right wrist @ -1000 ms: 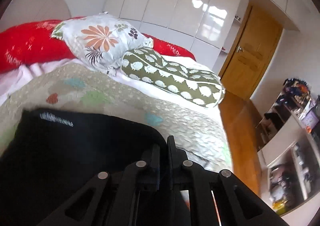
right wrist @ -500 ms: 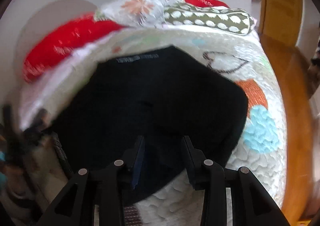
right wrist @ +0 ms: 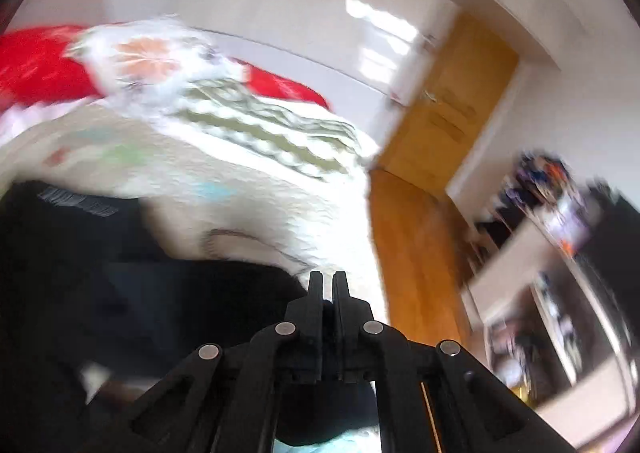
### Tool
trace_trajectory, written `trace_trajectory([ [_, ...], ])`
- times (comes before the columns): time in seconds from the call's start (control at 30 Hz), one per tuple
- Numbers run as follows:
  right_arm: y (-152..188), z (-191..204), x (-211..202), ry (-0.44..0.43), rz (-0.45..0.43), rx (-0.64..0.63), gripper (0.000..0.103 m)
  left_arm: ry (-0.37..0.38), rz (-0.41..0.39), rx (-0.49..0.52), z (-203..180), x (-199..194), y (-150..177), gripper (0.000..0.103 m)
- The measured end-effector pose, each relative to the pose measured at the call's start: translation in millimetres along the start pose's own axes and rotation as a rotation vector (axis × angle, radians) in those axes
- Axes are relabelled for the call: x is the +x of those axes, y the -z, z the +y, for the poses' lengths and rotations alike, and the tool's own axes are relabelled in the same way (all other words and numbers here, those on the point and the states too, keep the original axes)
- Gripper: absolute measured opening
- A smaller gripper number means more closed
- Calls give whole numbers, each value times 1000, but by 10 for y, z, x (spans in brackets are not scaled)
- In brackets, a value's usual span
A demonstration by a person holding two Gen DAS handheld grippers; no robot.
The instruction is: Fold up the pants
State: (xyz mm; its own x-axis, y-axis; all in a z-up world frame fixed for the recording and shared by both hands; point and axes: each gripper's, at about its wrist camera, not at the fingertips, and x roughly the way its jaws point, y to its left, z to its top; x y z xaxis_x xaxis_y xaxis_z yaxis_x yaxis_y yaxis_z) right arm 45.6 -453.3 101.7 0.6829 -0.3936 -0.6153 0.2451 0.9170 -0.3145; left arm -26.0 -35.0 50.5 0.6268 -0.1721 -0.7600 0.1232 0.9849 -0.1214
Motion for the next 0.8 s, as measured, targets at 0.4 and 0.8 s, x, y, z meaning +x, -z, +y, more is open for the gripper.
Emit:
trace_trajectory([
  [0.4, 639, 656, -492, -497, 155, -72, 47, 1, 20, -22, 17, 43, 38, 102],
  [0.8, 1348, -411, -1296, -458, 102, -2, 3, 43, 10, -81, 174, -58, 13, 102],
])
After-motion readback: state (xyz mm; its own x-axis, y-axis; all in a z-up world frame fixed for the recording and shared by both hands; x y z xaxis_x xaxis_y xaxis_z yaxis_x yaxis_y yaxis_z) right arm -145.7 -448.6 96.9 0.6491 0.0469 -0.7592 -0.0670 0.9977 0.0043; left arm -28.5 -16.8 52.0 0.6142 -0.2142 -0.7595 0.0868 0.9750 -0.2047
